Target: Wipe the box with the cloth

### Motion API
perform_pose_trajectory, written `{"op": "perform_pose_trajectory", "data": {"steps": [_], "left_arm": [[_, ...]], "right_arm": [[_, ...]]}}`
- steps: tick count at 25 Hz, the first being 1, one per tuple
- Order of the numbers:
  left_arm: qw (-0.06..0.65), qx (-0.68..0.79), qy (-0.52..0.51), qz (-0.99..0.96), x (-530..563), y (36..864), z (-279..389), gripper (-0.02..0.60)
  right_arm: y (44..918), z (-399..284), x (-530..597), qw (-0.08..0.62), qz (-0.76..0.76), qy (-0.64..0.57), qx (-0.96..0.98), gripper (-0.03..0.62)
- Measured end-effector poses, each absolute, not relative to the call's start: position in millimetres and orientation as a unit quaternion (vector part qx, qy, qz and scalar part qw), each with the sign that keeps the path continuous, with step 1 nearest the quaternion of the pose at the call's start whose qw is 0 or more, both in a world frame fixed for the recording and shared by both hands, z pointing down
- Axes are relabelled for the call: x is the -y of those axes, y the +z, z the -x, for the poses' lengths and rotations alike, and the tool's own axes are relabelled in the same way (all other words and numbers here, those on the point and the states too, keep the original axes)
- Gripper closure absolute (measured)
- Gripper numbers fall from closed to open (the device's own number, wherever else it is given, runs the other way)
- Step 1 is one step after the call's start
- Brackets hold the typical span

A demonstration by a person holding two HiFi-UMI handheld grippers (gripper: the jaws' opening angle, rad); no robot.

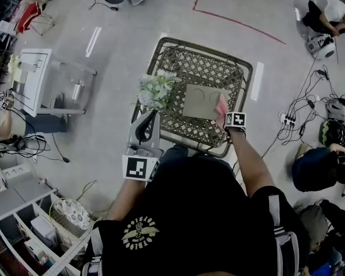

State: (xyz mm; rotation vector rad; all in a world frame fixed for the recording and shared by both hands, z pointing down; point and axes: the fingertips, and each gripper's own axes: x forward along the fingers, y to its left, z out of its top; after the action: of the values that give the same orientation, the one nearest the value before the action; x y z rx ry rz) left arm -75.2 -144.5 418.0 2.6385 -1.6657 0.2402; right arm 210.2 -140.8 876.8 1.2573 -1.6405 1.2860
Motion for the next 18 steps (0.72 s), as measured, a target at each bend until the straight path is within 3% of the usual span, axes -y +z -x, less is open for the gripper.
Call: {"op": "perform_pose_trajectory", "data": {"steps": [8, 18], "left_arm": [[-0.001, 0.519, 0.058, -0.853, 143.3, 413.6, 54.8, 0.581], [0.003, 0.502, 0.032, -0.864, 163.6, 392.3, 36.1, 0.581]], "right_arm": [[835.4, -223.2, 132.1, 0.256, -0.501, 0.478, 0.675, 0.577], [681.7, -238.3, 135.0, 0.128, -0.538, 0.359, 0.752, 0.577]]}}
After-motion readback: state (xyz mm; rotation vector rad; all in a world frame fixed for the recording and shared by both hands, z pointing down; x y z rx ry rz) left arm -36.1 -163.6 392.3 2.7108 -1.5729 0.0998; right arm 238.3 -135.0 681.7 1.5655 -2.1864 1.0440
